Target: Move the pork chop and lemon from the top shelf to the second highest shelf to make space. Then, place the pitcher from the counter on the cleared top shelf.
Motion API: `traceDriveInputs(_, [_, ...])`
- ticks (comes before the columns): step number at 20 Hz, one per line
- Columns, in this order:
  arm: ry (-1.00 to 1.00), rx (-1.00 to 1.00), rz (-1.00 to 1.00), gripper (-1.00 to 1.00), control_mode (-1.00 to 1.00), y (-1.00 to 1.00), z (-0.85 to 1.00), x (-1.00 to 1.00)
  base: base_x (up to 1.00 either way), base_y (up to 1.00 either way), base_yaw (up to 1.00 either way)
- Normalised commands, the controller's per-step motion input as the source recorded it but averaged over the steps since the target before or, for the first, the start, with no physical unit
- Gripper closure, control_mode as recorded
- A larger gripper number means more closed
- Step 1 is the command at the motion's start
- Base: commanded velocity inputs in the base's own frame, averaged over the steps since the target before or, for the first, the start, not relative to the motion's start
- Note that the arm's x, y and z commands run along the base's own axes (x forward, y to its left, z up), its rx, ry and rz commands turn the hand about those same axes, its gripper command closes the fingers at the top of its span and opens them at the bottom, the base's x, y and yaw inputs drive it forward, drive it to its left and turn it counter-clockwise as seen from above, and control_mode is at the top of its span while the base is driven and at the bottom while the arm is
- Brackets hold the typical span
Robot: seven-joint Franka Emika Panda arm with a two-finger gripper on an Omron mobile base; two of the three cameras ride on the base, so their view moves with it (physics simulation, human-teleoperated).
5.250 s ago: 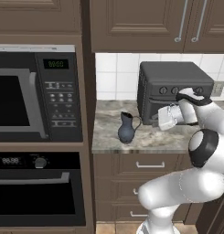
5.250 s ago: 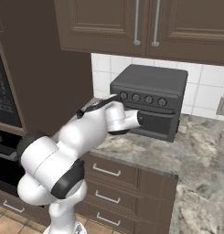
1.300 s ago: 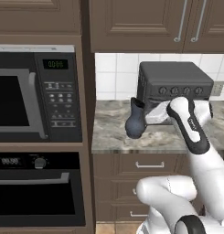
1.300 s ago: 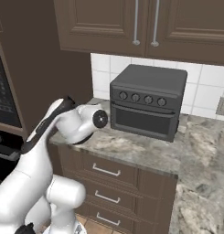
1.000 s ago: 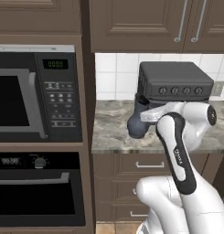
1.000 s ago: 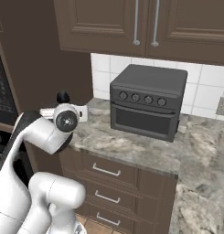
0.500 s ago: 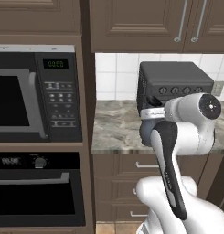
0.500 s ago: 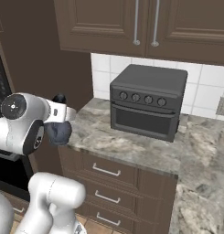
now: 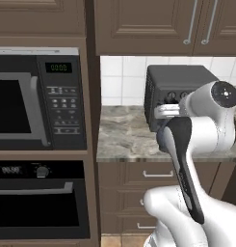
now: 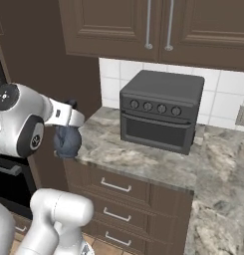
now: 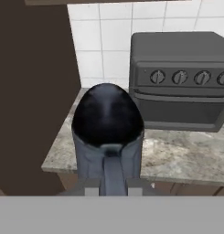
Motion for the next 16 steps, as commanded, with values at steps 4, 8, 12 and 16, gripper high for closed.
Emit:
traceDriveInputs(4, [0.00, 0.00, 0.00, 1.00, 1.00, 0.00, 0.00, 0.00, -0.09, 0.00, 0.01])
traceDriveInputs(8, [0.00, 0.00, 0.00, 1.00, 1.00, 0.00, 0.00, 0.00, -0.94, 0.22, 0.35])
traceDriveInputs(12, [0.00, 0.00, 0.00, 1.00, 1.00, 0.00, 0.00, 0.00, -1.00, 0.66, 0.52])
traceDriveInputs(16, [0.00, 0.00, 0.00, 1.00, 1.00, 0.00, 0.00, 0.00, -0.90, 0.99, 0.63])
